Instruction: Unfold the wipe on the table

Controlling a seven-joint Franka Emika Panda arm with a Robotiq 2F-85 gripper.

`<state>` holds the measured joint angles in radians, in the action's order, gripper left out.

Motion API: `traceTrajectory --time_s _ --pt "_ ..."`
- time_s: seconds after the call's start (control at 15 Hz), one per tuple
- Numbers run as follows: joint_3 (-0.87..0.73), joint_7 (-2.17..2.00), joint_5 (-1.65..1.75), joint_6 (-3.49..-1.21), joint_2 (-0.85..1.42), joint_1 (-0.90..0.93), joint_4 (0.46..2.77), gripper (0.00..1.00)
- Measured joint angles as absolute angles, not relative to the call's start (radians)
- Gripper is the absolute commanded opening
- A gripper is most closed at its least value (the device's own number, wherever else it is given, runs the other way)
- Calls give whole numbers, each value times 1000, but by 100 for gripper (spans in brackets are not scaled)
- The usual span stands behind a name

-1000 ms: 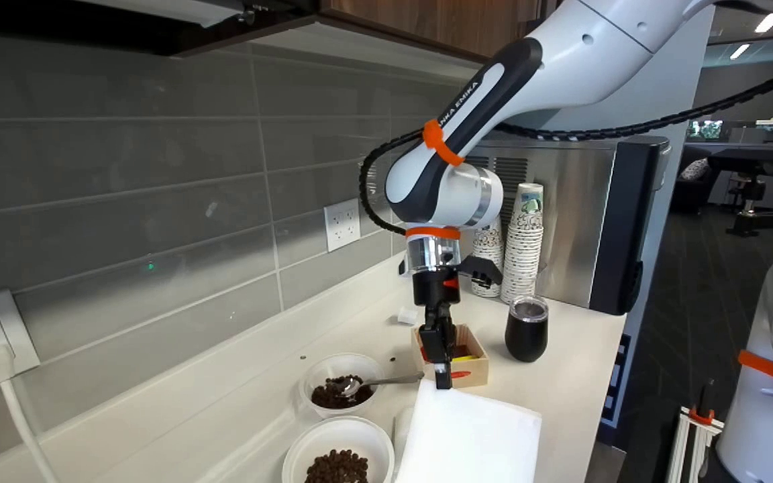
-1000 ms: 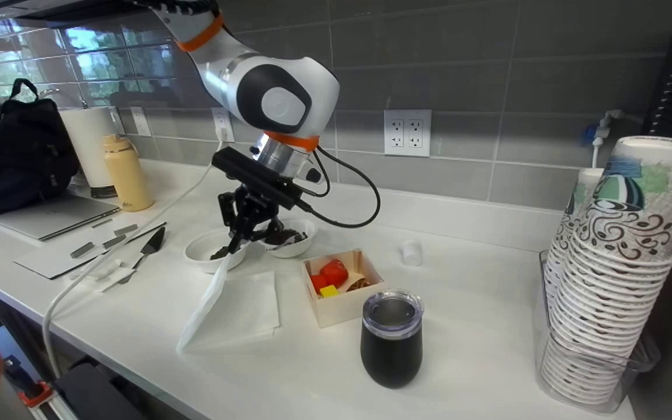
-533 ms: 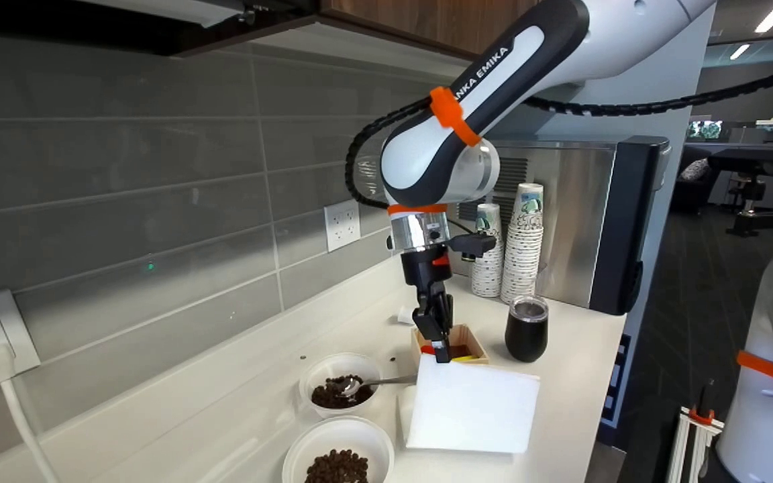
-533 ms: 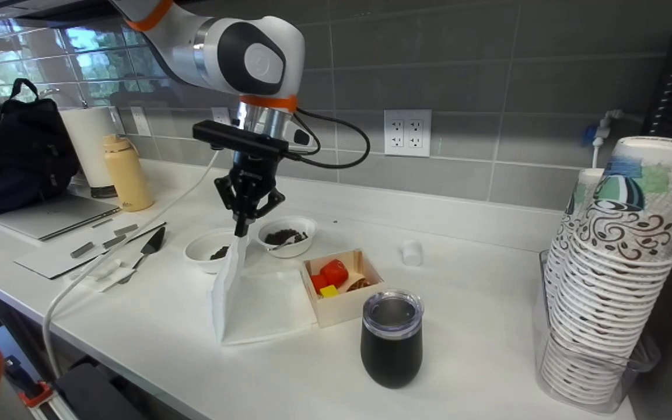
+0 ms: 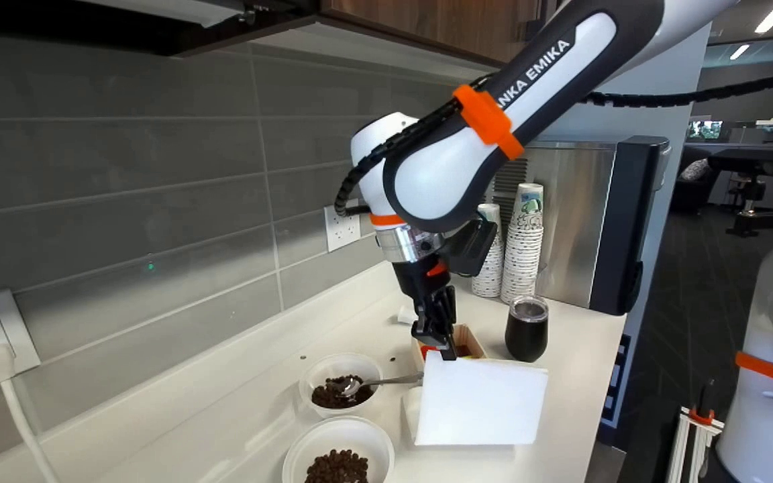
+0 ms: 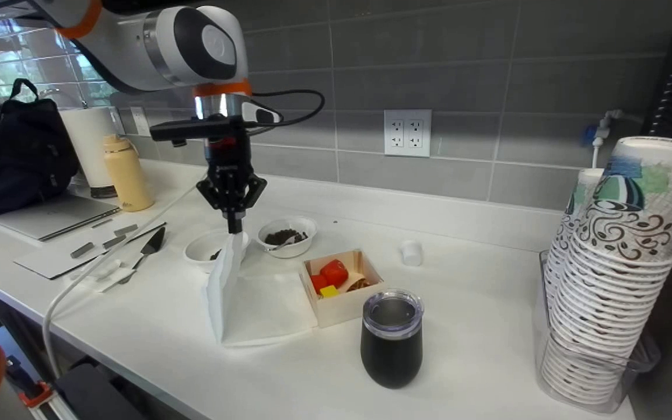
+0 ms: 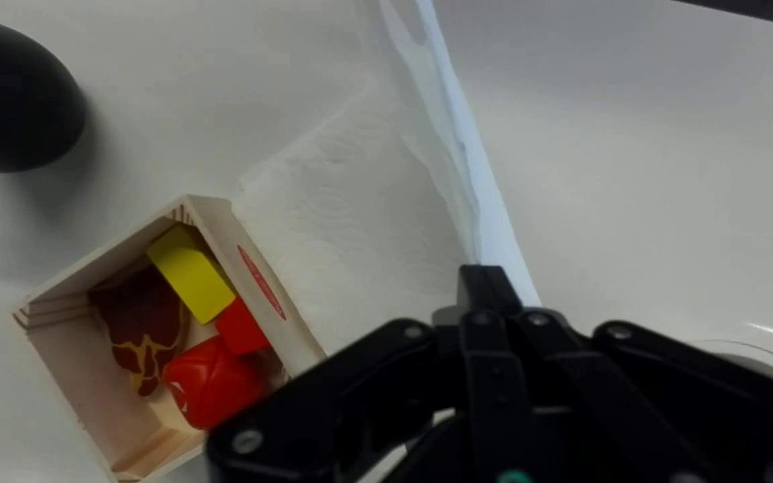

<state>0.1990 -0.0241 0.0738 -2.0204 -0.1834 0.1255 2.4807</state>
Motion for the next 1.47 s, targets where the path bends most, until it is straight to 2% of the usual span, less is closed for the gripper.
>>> traceTrajectory --time_s 0.73,1.47 --pt "409 -405 347 -2014 -209 256 2610 0" --pt "481 -442 374 -2000 -131 345 2628 0"
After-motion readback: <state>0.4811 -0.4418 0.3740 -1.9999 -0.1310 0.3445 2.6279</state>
